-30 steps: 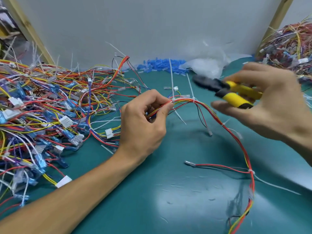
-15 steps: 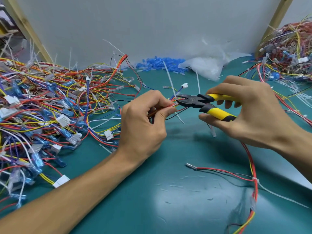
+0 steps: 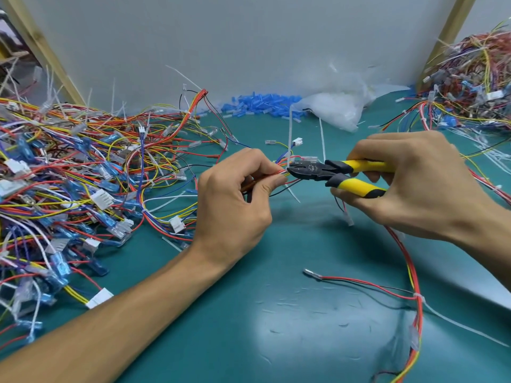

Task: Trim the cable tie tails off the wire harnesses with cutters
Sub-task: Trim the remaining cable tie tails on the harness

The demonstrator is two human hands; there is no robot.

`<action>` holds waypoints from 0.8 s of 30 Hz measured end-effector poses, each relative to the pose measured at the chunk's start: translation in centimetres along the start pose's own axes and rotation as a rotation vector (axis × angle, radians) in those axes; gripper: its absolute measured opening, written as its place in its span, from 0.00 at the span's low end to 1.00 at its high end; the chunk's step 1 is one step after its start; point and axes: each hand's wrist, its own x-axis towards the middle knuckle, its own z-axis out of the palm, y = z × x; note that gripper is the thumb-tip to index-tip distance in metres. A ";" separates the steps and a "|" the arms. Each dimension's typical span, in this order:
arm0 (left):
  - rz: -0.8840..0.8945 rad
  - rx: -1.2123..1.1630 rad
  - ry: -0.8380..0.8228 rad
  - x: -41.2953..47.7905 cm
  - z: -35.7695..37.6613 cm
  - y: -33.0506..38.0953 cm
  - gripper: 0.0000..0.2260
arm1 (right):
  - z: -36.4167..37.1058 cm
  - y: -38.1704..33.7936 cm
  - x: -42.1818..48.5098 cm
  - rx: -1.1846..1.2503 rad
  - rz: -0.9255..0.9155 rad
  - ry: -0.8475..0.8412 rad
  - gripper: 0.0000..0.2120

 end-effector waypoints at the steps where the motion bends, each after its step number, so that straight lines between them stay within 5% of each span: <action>1: -0.006 -0.006 -0.002 0.0 0.0 0.1 0.05 | 0.1 0.0 0.0 -0.004 -0.002 0.012 0.12; 10: -0.082 -0.026 -0.147 0.3 -0.3 0.5 0.06 | 1.2 -0.5 -0.3 -0.016 0.056 0.149 0.13; 24: -0.032 -0.040 0.007 0.3 -0.3 0.0 0.05 | 0.9 -1.1 -0.3 -0.038 0.040 0.092 0.13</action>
